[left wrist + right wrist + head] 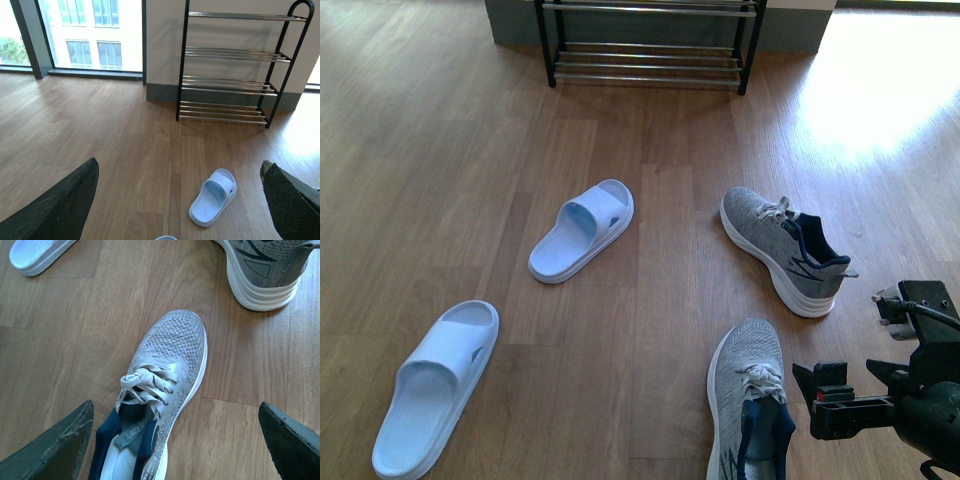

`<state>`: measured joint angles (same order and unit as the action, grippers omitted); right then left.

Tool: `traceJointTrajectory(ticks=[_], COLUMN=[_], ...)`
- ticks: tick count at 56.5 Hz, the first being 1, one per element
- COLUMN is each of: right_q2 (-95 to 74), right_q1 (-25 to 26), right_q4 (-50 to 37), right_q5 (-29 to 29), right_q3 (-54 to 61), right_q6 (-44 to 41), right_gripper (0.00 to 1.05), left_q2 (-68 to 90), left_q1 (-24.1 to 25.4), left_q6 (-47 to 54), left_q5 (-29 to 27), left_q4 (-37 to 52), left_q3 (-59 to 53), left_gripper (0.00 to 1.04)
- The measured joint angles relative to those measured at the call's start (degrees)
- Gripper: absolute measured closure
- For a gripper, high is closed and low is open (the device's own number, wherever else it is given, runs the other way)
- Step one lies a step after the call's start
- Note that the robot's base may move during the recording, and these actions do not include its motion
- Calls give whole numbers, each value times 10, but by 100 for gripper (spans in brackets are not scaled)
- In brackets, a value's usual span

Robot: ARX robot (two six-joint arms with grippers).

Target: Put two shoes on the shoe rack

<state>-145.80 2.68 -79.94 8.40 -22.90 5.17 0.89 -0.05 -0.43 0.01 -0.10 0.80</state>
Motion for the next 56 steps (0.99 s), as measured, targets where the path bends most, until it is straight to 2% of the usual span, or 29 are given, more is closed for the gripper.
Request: traceJointTrajectory(ticks=[10, 13, 17, 23, 30, 32, 45, 52, 56], right_q2=[2, 47, 136, 173, 75, 56, -41, -74, -80], right_q1=[0, -1, -1, 3, -2, 0, 30, 38, 40], right_q4=[0, 18, 56, 118, 212, 215, 279, 306, 313], right_q5=[-2, -47, -77, -120, -125, -131, -118, -90, -49], right_q3=[2, 29, 52, -24, -122, -133, -179, -181, -169], right_q6=[1, 18, 24, 10, -15, -20, -97, -112, -114], right_gripper=[9, 9, 9, 9, 9, 9, 9, 9, 9], left_q2=[0, 0, 0, 0, 0, 0, 0, 0, 0], left_q1=[0, 0, 0, 0, 0, 0, 0, 0, 0], left_q6=[0, 0, 0, 0, 0, 0, 0, 0, 0], left_q5=[0, 0, 0, 0, 0, 0, 0, 0, 0], left_q4=[0, 0, 0, 0, 0, 0, 0, 0, 0], left_q3=[0, 0, 0, 0, 0, 0, 0, 0, 0], left_gripper=[9, 9, 9, 9, 9, 9, 9, 9, 9])
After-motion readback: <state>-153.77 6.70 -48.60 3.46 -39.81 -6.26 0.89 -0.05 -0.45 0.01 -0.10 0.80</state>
